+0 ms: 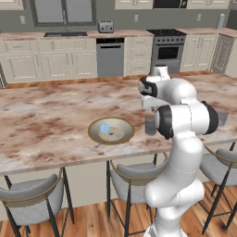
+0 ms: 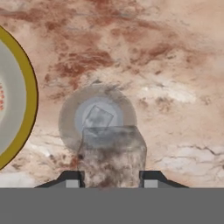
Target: There are four ice cubes in the ice bowl. Place two ice cubes in each glass of water.
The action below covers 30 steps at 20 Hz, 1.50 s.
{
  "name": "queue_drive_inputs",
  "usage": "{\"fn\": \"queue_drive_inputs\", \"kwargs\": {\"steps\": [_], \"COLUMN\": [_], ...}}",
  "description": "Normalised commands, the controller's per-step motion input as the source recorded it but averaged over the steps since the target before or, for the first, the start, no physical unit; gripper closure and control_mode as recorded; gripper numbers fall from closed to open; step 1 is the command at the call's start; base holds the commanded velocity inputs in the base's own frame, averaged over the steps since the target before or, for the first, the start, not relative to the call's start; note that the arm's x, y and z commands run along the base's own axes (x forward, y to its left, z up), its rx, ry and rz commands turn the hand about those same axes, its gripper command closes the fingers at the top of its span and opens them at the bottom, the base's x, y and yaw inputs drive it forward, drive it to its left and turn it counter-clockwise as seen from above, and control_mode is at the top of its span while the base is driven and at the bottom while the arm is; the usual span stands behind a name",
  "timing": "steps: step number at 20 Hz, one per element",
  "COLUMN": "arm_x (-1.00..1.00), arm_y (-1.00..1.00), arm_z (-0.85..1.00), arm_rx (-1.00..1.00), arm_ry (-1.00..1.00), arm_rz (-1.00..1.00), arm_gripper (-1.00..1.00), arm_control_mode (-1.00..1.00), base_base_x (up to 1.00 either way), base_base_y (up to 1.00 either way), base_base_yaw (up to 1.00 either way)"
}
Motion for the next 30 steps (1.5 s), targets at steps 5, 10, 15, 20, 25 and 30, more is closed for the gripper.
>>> {"fn": "queue_drive_inputs", "kwargs": {"steps": [5, 10, 15, 20, 25, 30], "arm_x": [0.02, 0.11, 0.0, -0.01, 0.0, -0.01], "arm_y": [0.01, 0.0, 0.0, 0.0, 0.0, 0.06], "arm_z": [0.0, 0.0, 0.0, -0.1, -0.26, -0.16], "arm_rx": [0.12, 0.02, 0.0, 0.0, 0.0, 0.0], "arm_ry": [-0.07, -0.1, -0.05, -0.01, 0.0, 0.0], "arm_rz": [0.0, 0.0, 0.0, 0.0, 0.0, 0.0], "arm_gripper": [1.0, 1.0, 1.0, 1.0, 1.0, 1.0], "arm_control_mode": [-1.0, -1.0, -1.0, -1.0, -1.0, -1.0], "base_base_x": [0.0, 0.0, 0.0, 0.0, 0.0, 0.0], "base_base_y": [0.0, 0.0, 0.0, 0.0, 0.0, 0.0], "base_base_yaw": [0.0, 0.0, 0.0, 0.0, 0.0, 0.0]}}
